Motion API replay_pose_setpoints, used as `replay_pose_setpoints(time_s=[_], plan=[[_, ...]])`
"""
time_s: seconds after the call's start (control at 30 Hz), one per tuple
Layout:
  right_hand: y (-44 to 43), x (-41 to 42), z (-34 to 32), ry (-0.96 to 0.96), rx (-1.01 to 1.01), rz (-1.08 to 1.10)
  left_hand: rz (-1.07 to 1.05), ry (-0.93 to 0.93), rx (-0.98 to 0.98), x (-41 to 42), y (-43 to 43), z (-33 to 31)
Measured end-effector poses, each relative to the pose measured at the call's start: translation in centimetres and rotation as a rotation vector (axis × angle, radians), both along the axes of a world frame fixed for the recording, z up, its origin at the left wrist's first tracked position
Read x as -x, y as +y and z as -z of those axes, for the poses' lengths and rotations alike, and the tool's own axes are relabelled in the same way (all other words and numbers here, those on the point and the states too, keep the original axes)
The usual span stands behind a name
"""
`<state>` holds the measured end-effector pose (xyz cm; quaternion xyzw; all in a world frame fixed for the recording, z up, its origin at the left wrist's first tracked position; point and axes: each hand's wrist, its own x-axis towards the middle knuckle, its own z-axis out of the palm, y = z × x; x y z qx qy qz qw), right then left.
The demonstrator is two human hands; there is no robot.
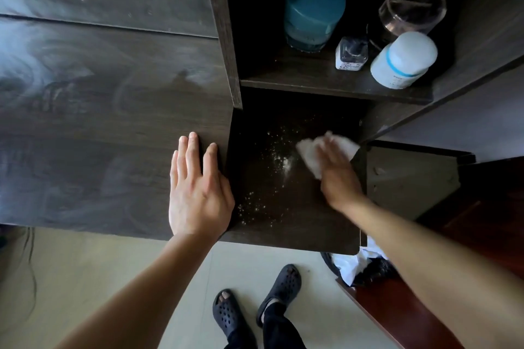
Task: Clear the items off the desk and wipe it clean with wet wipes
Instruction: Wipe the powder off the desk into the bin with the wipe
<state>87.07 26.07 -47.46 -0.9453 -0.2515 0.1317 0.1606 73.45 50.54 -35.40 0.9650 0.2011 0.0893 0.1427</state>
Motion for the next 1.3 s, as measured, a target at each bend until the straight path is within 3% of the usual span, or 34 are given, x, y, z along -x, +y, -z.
replay_pose_setpoints(time_s=[0.17, 0.23, 0.33, 0.4, 0.47, 0.57, 0.63, 0.83, 0.97, 1.07, 1.2, 1.3], plan=[[4.1, -8.6, 0.2, 0.021, 0.012, 0.328, -0.004, -0.009, -0.015, -0.1, 0.1, 0.4], [5.4, -6.0, 0.0, 0.008, -0.052, 0.206, -0.003, -0.007, -0.015, 0.0, 0.1, 0.4], [4.4, 0.4, 0.0, 0.042, -0.152, -0.168, -0.008, 0.000, -0.003, 0.0, 0.1, 0.2], [2.7, -0.6, 0.2, 0.038, -0.135, -0.262, -0.009, -0.004, 0.003, 0.1, 0.0, 0.1], [2.5, -4.8, 0.8, -0.020, -0.127, -0.146, -0.007, -0.016, -0.003, -0.1, 0.0, 0.2], [3.9, -10.8, 1.3, -0.025, -0.037, 0.248, -0.007, -0.021, -0.007, 0.0, 0.1, 0.6], [6.2, -10.6, 1.2, -0.024, -0.033, 0.328, -0.013, -0.028, -0.011, 0.0, 0.2, 0.7], [8.1, -1.7, 0.6, 0.016, -0.203, -0.308, -0.017, -0.024, 0.003, 0.1, 0.0, 0.3], [9.0, -7.2, 0.3, 0.055, -0.163, -0.052, -0.020, -0.035, -0.004, 0.1, 0.0, 0.3], [12.8, -4.6, -0.6, 0.102, -0.170, 0.015, -0.023, -0.038, -0.002, 0.2, 0.1, 0.5], [10.6, 5.8, -0.5, 0.076, -0.210, -0.380, -0.017, -0.035, 0.022, 0.3, 0.2, 0.4], [7.5, 4.3, -1.0, 0.071, -0.170, -0.541, -0.011, -0.025, 0.023, 0.2, 0.1, 0.3]])
